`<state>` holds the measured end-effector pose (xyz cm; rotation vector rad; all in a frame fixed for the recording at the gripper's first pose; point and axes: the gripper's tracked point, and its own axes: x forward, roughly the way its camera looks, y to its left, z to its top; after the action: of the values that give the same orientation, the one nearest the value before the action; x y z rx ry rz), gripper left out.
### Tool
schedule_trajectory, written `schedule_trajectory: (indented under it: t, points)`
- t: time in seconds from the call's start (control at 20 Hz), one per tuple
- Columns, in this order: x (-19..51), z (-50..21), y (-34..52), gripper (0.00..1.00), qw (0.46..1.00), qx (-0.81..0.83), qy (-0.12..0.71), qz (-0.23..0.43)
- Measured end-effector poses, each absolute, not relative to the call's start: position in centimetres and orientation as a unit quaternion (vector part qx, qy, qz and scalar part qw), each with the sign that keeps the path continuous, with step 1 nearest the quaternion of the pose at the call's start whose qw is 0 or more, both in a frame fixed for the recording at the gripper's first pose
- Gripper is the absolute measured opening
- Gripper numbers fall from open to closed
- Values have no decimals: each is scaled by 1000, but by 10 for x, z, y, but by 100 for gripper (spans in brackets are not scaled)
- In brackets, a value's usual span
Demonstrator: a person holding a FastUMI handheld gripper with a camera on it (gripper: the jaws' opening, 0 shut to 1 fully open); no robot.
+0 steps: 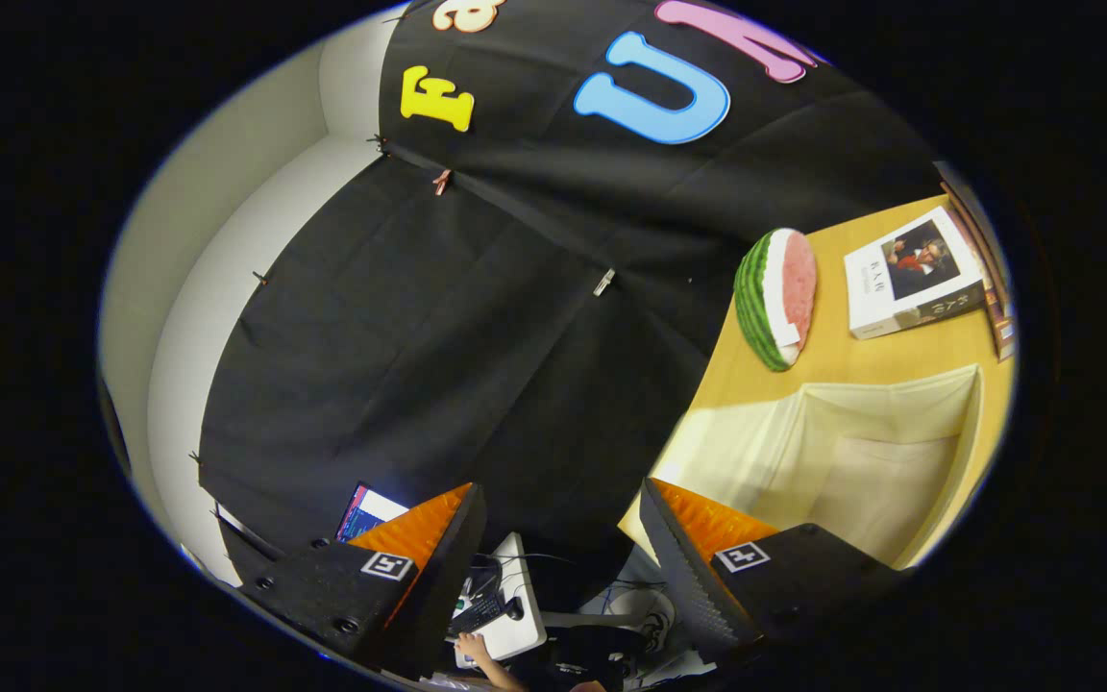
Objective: Open the storage box then place both shoes into the box .Put the left shoe in first, then the right shoe, with the right side of both shoes facing outward in a uniform manner.
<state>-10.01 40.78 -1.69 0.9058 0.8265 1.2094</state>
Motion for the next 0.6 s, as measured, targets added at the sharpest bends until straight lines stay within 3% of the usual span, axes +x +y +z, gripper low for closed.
schedule_trajectory:
  t: [0.3, 0.6]
  points:
    - [-53, -85, 284, 98, 819, 258, 327, 395]
    - [-65, -192, 185, 97, 883, 104, 365, 276]
